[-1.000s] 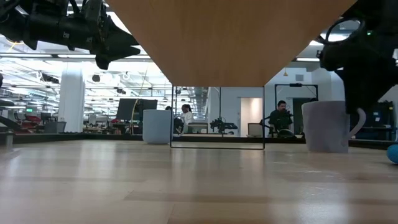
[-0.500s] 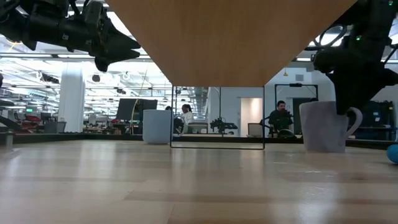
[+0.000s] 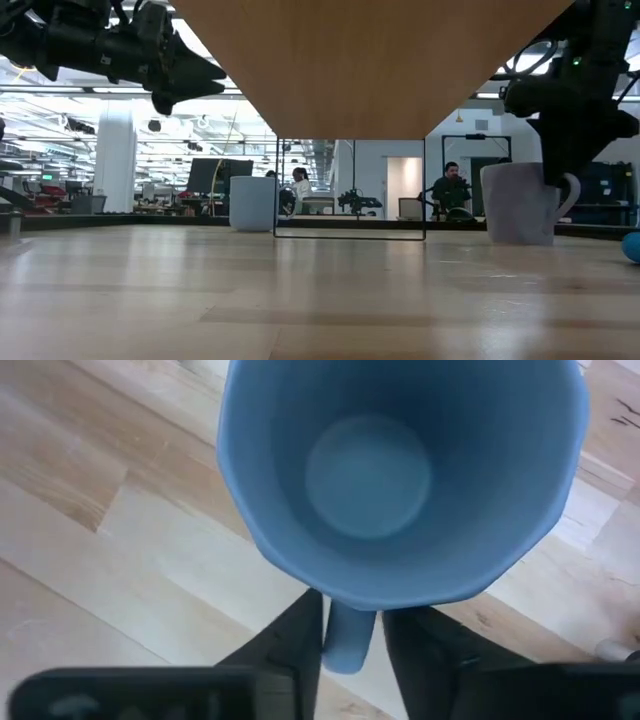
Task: Stack small to large cups/mugs on shelf
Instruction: Put the dark blue mug on the shelf
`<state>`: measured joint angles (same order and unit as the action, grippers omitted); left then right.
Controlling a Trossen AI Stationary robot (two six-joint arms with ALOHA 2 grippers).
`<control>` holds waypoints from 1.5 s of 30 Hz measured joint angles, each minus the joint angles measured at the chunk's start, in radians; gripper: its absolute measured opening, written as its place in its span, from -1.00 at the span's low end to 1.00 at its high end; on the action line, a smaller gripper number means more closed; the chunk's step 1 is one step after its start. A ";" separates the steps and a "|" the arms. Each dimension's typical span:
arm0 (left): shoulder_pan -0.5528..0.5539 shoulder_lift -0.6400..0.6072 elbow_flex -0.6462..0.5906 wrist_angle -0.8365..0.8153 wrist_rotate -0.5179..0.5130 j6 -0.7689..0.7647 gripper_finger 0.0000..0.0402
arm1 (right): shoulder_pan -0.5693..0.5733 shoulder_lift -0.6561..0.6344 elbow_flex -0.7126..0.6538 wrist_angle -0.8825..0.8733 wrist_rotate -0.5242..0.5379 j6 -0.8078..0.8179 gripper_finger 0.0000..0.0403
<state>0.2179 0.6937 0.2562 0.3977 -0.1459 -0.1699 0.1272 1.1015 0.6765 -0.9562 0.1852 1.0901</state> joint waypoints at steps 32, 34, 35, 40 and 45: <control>0.000 0.000 0.000 0.000 -0.027 0.001 -0.19 | -0.001 -0.003 0.141 -0.103 -0.004 -0.118 -0.71; 0.000 0.000 0.000 -0.002 -0.027 0.001 -0.19 | -0.001 -0.003 0.159 -0.125 -0.004 -0.125 -0.71; 0.000 0.000 0.000 -0.003 -0.027 0.001 -0.19 | -0.001 -0.003 0.168 -0.135 -0.004 -0.126 -0.71; 0.000 0.000 0.000 -0.006 -0.027 0.001 -0.19 | -0.001 -0.003 0.217 -0.209 -0.001 -0.133 -0.71; 0.000 0.000 0.000 -0.006 -0.027 0.001 -0.19 | 0.014 -0.003 0.279 -0.278 0.000 -0.153 -0.71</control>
<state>0.2180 0.6937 0.2562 0.3916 -0.1726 -0.1690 0.1409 1.0981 0.9557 -1.2345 0.1847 0.9368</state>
